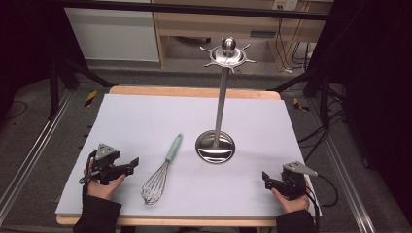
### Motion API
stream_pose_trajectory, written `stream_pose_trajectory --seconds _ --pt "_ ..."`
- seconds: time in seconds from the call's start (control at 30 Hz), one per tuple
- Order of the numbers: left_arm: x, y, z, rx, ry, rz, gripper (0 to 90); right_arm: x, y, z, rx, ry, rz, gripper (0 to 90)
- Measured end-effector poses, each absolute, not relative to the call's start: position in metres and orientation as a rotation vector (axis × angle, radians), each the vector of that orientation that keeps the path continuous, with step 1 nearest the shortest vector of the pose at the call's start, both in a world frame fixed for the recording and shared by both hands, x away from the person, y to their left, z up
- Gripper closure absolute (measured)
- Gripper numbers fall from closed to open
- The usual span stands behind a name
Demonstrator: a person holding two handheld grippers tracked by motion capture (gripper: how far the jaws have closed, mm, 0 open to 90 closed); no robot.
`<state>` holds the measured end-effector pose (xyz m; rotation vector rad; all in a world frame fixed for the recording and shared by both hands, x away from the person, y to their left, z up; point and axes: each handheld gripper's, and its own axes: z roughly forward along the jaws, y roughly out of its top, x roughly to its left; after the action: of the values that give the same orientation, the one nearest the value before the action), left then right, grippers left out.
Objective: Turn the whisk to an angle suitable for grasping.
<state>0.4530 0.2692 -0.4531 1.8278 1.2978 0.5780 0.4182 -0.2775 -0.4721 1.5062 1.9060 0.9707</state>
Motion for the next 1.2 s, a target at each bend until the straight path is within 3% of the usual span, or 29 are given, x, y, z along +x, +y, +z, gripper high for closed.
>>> stream_pose_trajectory --seconds 1.2 --pt "0.45 0.223 -0.418 1.915 1.144 0.515 25.4 0.415 -0.274 -0.474 1.493 1.922 0.937 21.4"
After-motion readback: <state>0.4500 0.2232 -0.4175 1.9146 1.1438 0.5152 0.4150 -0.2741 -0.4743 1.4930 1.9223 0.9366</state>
